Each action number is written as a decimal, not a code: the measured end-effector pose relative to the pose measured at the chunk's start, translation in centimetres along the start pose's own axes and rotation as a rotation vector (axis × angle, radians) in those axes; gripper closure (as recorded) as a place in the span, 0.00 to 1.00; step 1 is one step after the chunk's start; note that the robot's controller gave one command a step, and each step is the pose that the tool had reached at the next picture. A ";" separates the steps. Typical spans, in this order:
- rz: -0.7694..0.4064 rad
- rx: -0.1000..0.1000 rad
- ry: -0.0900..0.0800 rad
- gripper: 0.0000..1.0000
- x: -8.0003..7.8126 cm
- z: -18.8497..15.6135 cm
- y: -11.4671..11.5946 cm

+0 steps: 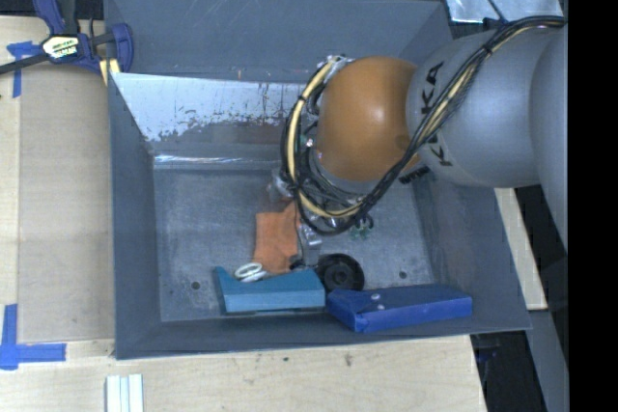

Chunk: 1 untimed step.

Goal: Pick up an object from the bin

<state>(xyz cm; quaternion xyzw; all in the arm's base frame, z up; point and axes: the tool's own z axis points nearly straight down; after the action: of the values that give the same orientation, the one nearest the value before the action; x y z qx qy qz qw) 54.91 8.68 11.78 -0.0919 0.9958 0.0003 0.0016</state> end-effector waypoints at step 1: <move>0.136 0.000 0.000 1.00 -1.5 4.7 -0.9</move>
Offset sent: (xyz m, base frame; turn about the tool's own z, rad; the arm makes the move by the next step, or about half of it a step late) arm 0.0000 0.0000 0.0000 0.0000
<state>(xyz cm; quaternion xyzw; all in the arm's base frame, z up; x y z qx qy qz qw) 56.62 8.05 7.12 -0.0243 0.9997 0.0006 0.0018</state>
